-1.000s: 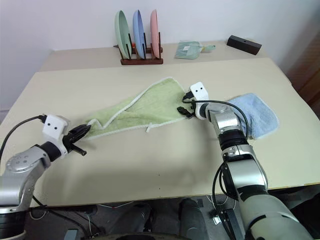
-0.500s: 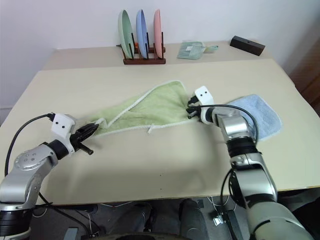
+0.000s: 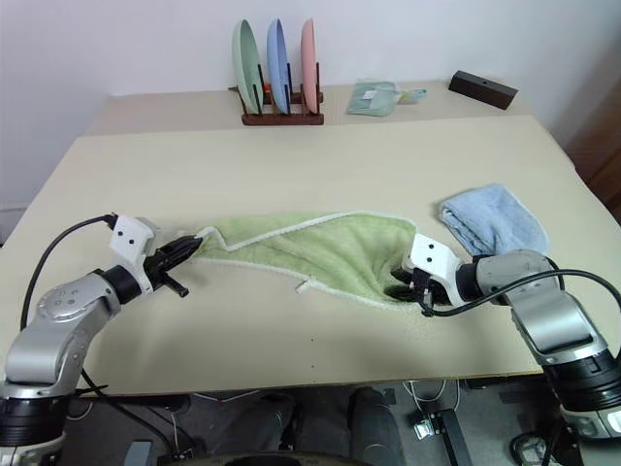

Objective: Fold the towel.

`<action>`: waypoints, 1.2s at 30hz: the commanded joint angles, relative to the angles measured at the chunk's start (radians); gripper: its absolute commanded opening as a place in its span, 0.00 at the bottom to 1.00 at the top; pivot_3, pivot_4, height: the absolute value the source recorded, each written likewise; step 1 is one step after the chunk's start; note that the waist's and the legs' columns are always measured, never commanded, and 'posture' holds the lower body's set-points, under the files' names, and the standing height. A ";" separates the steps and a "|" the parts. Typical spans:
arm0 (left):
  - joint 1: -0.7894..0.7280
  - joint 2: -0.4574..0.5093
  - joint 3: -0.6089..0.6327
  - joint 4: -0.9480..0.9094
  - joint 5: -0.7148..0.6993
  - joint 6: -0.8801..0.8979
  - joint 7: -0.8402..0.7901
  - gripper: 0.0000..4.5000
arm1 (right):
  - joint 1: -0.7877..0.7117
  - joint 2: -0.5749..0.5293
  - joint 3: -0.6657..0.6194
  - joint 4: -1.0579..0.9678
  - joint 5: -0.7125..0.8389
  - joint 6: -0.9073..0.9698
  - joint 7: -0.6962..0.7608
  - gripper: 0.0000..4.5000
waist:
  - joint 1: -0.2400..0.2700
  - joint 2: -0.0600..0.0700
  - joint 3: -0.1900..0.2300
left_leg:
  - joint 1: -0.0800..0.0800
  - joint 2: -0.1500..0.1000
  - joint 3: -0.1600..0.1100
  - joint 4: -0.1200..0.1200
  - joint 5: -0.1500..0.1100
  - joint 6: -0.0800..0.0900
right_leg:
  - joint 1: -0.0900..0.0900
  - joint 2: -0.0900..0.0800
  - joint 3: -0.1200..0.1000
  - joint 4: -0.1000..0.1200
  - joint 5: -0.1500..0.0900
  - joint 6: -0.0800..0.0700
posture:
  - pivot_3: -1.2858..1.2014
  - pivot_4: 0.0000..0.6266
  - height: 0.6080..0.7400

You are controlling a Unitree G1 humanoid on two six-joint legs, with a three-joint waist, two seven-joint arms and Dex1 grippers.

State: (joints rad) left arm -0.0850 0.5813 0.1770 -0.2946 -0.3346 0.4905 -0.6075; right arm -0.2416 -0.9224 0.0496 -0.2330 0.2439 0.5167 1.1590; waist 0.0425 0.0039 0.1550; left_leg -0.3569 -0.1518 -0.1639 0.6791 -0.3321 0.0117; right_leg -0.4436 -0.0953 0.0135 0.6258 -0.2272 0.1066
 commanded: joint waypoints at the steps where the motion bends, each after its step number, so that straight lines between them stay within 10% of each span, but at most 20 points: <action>1: -0.018 0.009 0.001 -0.002 0.009 -0.036 -0.006 0.00 | -0.042 -0.020 -0.098 0.043 0.015 -0.031 -0.038 0.63 | 0.000 0.000 0.000 | 0.000 0.000 0.000 0.000 0.000 0.000 | 0.000 0.000 0.000 0.000 0.000 0.000 | 0.52 0.24 1.00; 14: -0.018 -0.016 -0.021 -0.024 0.012 -0.032 0.013 0.00 | -0.444 0.202 -0.030 0.657 -0.132 -0.060 -0.328 0.63 | -0.006 0.000 0.000 | 0.001 0.000 0.002 0.000 0.000 0.000 | -0.001 0.001 0.002 0.000 0.000 0.000 | 0.52 0.24 1.00; 22: -0.011 -0.009 -0.016 -0.034 0.011 -0.029 0.019 0.00 | -0.543 0.258 0.042 0.857 -0.178 -0.114 -0.262 0.63 | -0.005 0.000 0.000 | -0.001 0.000 0.002 -0.001 0.000 0.000 | -0.002 0.001 0.002 -0.001 0.000 0.000 | 0.52 0.24 1.00; 29: 0.005 0.001 -0.003 -0.045 0.009 -0.029 0.023 0.00 | -0.514 0.230 0.042 0.796 -0.175 -0.116 -0.181 0.00 | -0.004 0.000 0.000 | 0.000 0.001 0.002 -0.001 0.000 0.000 | -0.002 0.001 0.002 0.000 0.000 0.000 | 0.52 0.24 1.00; 36: -0.015 -0.001 0.002 -0.028 0.008 -0.031 0.032 0.00 | -0.483 0.197 0.014 0.691 -0.190 -0.113 -0.211 0.00 | -0.005 0.000 0.000 | 0.000 0.001 0.002 -0.001 0.000 0.000 | -0.002 0.001 0.002 0.000 0.000 0.000 | 0.52 0.24 1.00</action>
State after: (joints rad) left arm -0.0810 0.5761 0.1467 -0.3047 -0.3210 0.4707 -0.5858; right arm -0.7104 -0.7040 0.0958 0.5069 0.0599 0.4261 0.9719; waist 0.0377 0.0036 0.1553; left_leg -0.3573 -0.1511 -0.1619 0.6784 -0.3321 0.0116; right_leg -0.4456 -0.0941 0.0153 0.6261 -0.2269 0.1062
